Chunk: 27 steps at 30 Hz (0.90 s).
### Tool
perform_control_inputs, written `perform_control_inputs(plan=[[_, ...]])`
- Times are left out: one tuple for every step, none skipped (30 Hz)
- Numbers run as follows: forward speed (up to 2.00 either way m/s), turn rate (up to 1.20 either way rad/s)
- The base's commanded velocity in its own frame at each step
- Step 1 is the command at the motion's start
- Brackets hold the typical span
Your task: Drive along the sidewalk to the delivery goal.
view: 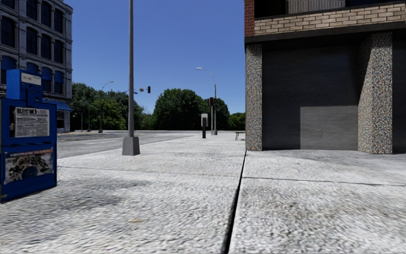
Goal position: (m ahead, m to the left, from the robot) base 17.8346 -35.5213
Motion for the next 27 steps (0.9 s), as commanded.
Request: perform_control_inputs(plan=[[2.0, 0.0], [2.0, 0.0], [2.0, 0.0], [2.0, 0.0], [2.0, 0.0], [2.0, 0.0], [2.0, 0.0], [2.0, 0.0], [2.0, 0.0], [2.0, 0.0], [2.0, 0.0], [2.0, 0.0], [2.0, 0.0], [2.0, 0.0], [2.0, 0.0], [2.0, 0.0], [2.0, 0.0], [2.0, 0.0], [2.0, 0.0], [2.0, 0.0], [2.0, 0.0], [2.0, 0.0], [2.0, 0.0], [2.0, 0.0], [2.0, 0.0], [2.0, 0.0], [2.0, 0.0]])
